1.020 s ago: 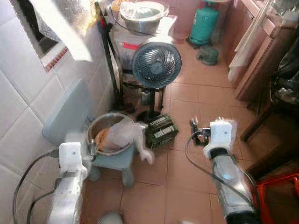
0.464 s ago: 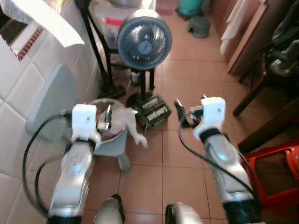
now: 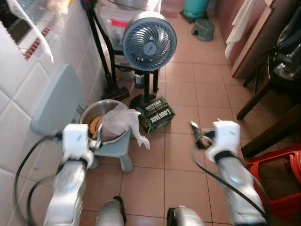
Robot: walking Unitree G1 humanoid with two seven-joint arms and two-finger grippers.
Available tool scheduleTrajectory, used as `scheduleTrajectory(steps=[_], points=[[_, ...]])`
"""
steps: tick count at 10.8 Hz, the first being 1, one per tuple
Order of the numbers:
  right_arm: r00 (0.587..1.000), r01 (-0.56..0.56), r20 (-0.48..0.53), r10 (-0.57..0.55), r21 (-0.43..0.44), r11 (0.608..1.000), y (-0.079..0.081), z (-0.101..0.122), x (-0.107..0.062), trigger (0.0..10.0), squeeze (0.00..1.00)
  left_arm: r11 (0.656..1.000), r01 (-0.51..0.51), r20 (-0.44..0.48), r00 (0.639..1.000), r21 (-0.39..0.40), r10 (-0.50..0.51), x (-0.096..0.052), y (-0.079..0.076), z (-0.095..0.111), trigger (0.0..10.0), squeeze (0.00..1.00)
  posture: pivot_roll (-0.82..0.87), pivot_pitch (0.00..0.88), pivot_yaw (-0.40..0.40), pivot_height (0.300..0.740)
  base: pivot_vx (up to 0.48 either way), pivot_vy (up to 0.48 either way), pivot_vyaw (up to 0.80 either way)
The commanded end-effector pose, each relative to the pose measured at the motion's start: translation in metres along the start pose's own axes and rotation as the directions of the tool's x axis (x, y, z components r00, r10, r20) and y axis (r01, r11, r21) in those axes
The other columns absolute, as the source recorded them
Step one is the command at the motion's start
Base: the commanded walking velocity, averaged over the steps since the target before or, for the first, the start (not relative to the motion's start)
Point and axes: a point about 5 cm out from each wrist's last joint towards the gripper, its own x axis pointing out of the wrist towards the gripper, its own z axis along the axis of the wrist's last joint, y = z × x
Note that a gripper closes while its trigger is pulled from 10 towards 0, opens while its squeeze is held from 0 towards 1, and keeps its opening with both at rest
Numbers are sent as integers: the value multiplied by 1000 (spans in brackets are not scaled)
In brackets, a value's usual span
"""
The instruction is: Setting the table
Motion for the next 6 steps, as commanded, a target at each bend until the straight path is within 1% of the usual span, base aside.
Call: scheduleTrajectory(steps=[1,3,4,5,6], points=[[1000,2,0,-2,-3,1000,-1,-1,-1,10000,0,1000,-10,-10,1000,12,10,-2,2,-4,10000,0,-13,90,16,740,0,0,0],[1000,4,1,-4,-5,1000,-1,-1,-1,10000,0,1000,-10,-9,1000,10,10,-2,2,-4,10000,0,-13,90,16,740,0,0,0],[997,5,76,-4,-6,1000,-2,10,14,10000,0,1000,-6,29,1000,20,5,11,-6,1,10000,0,-14,14,18,740,0,0,0],[991,16,132,-14,-15,1000,-5,19,23,10000,0,999,11,47,999,44,-13,19,-12,5,10000,0,-15,11,17,740,0,0,0],[989,5,149,-1,-30,1000,-4,23,23,10000,0,998,14,63,998,69,-18,21,-13,9,10000,0,-14,13,17,740,0,0,0]])
